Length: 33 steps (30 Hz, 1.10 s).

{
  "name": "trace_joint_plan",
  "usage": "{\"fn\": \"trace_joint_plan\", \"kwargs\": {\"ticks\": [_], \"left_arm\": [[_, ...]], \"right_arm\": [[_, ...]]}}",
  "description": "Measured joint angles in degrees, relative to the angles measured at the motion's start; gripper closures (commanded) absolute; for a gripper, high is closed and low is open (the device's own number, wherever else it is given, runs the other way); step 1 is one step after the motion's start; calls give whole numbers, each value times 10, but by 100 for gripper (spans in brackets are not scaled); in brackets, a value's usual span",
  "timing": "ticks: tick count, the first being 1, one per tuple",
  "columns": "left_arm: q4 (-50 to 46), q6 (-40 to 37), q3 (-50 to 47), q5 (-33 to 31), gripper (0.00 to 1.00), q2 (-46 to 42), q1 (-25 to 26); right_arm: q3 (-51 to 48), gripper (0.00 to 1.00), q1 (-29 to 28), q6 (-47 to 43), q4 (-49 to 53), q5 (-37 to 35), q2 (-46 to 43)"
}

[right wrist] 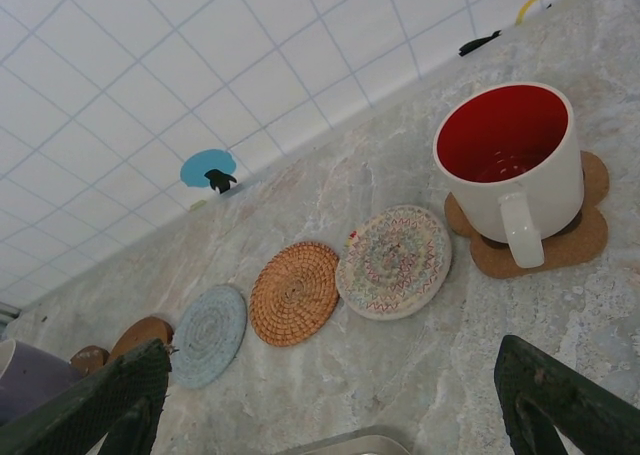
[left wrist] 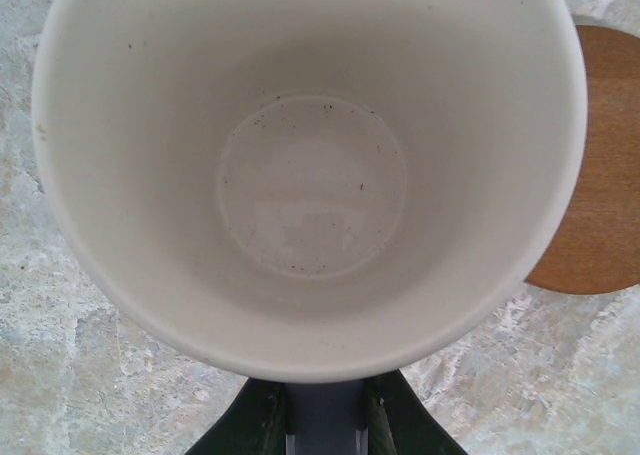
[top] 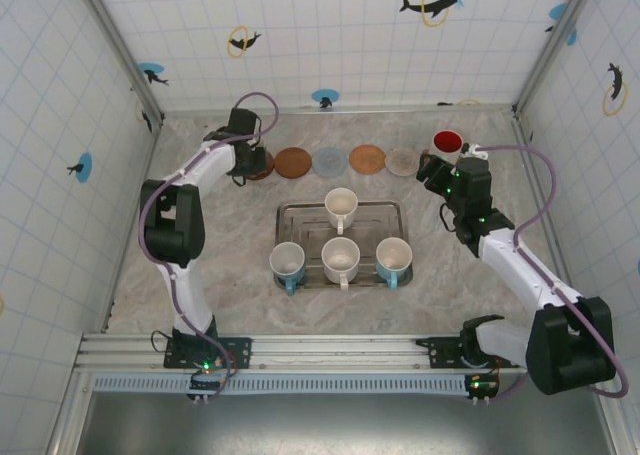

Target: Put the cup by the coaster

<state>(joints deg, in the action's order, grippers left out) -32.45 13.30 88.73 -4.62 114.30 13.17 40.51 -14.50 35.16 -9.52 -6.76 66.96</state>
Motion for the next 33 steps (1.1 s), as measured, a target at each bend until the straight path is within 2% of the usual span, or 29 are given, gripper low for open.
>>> {"fn": "trace_joint_plan", "kwargs": {"ticks": [33], "left_arm": [[29, 0, 4, 1, 100, 20, -6]], "right_arm": [[0, 14, 0, 0, 0, 10, 11]]}}
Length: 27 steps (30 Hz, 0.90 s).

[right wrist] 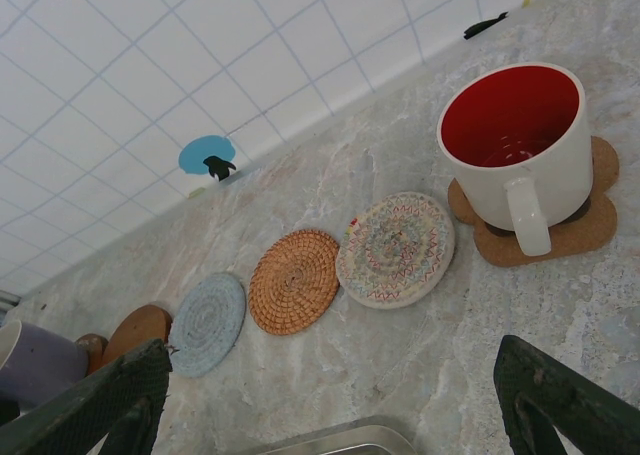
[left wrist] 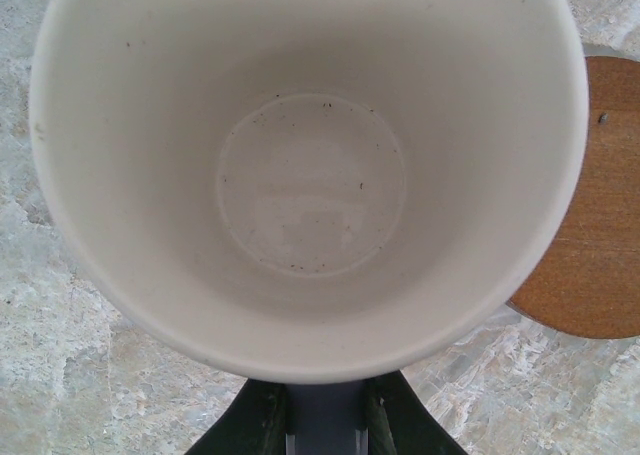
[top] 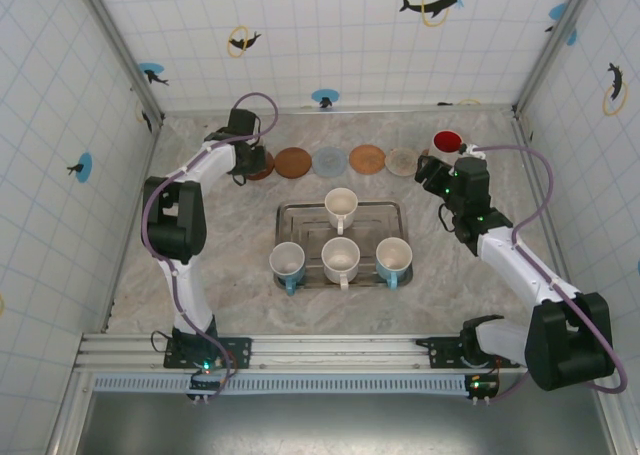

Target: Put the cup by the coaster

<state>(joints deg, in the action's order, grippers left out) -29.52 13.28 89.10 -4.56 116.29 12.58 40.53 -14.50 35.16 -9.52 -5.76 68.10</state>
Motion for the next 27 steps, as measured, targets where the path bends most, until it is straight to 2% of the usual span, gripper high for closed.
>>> {"fn": "trace_joint_plan", "kwargs": {"ticks": [4, 8, 27], "left_arm": [[0, 0, 0, 0, 100, 0, 0], [0, 0, 0, 0, 92, 0, 0], [0, 0, -1, 0, 67, 0, 0]], "right_arm": [[0, 14, 0, 0, 0, 2, 1], [0, 14, 0, 0, 0, 7, 2], [0, 14, 0, 0, 0, 15, 2]]}}
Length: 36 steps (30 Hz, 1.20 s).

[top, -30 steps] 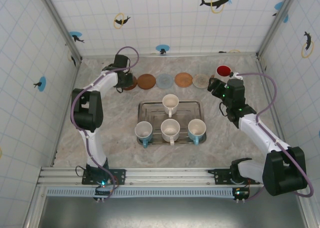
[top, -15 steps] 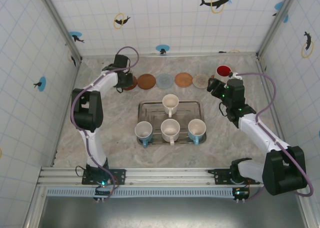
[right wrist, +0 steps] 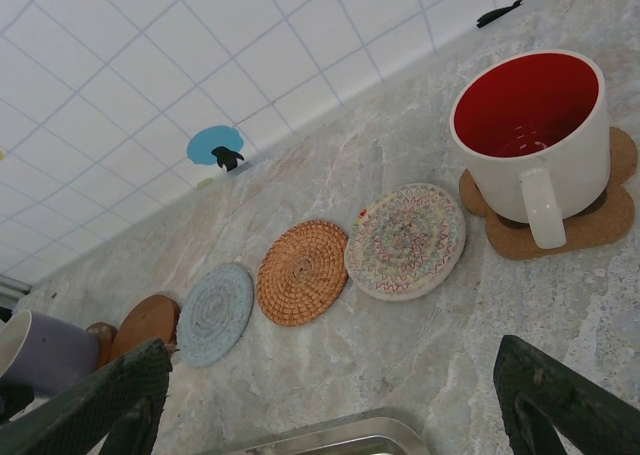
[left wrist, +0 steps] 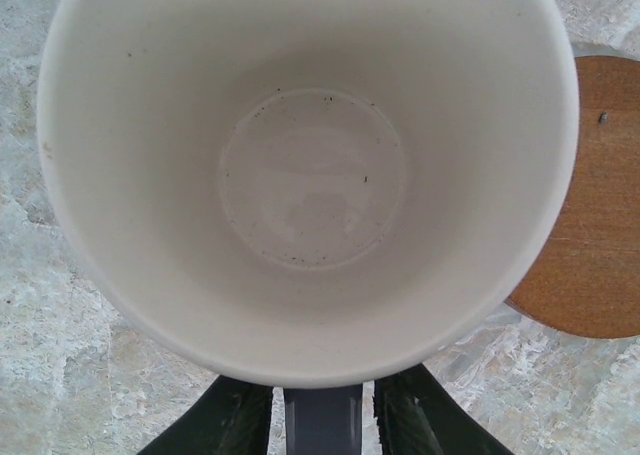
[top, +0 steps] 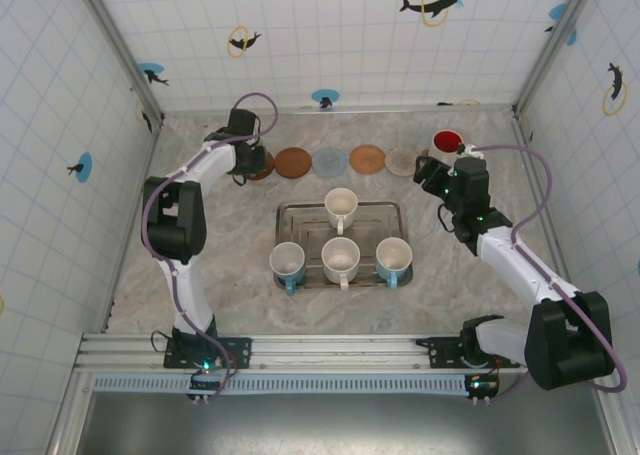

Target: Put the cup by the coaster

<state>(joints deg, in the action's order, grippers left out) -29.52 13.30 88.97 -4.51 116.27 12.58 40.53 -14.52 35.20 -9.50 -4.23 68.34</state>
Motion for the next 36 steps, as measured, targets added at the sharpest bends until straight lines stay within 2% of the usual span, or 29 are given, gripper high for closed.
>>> {"fn": "trace_joint_plan", "kwargs": {"ticks": [9, 20, 24, 28, 36], "left_arm": [[0, 2, -30, -2, 64, -33, 0], [31, 48, -125, 19, 61, -202, 6], [71, 87, -184, 25, 59, -281, 32], [123, 126, -264, 27, 56, -368, 83], [175, 155, -320, 17, 53, -453, 130]], "right_arm": [[0, 14, 0, 1, 0, 2, 0], [23, 15, -14, 1, 2, 1, 4], [35, 15, -31, 0, 2, -7, 9], [39, 15, -46, -1, 4, -14, 17], [76, 17, -78, -7, 13, -20, 50]]}}
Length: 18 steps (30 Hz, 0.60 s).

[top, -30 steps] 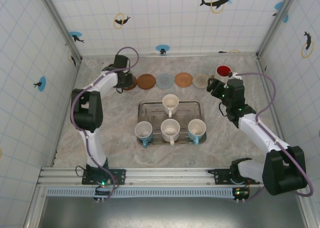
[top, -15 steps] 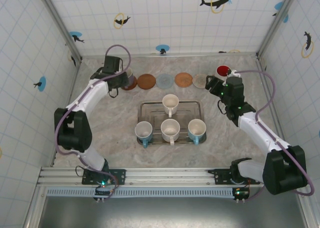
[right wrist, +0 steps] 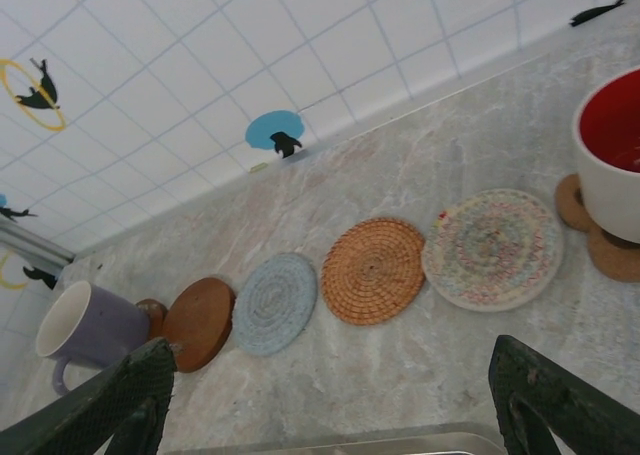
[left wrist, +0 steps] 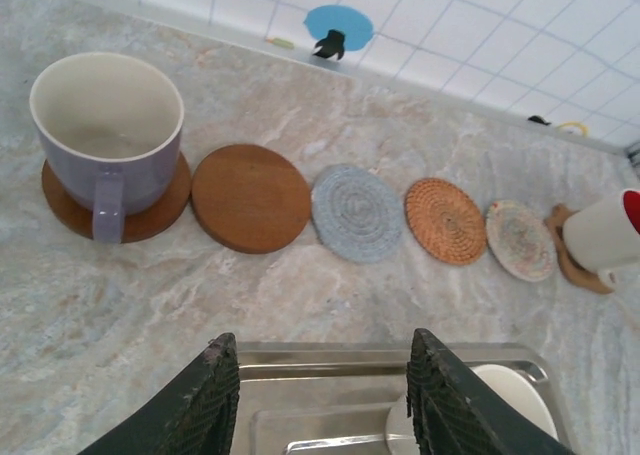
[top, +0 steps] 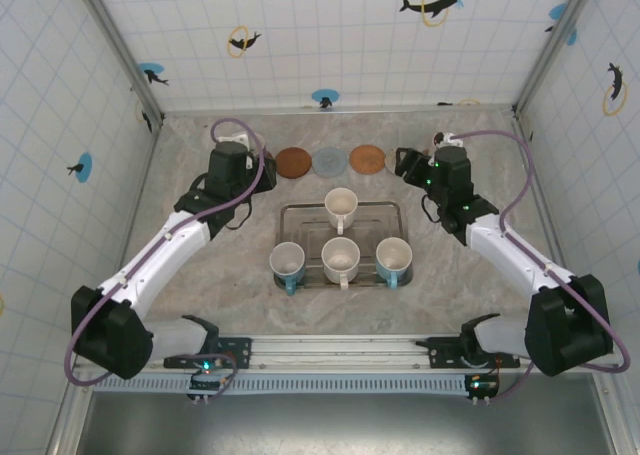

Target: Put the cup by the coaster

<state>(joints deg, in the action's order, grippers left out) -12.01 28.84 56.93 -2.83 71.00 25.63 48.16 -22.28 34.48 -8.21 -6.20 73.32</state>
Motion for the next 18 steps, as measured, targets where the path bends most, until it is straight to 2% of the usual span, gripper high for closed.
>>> {"fn": "trace_joint_plan", "kwargs": {"ticks": [7, 13, 18], "left_arm": [[10, -1, -11, -11, 53, -23, 40], [17, -3, -26, -19, 52, -48, 41], [31, -5, -45, -22, 52, -67, 41]], "right_arm": [[58, 18, -41, -23, 42, 0, 28], [104, 18, -90, -60, 103, 0, 32], [111, 18, -156, -90, 173, -9, 31]]}}
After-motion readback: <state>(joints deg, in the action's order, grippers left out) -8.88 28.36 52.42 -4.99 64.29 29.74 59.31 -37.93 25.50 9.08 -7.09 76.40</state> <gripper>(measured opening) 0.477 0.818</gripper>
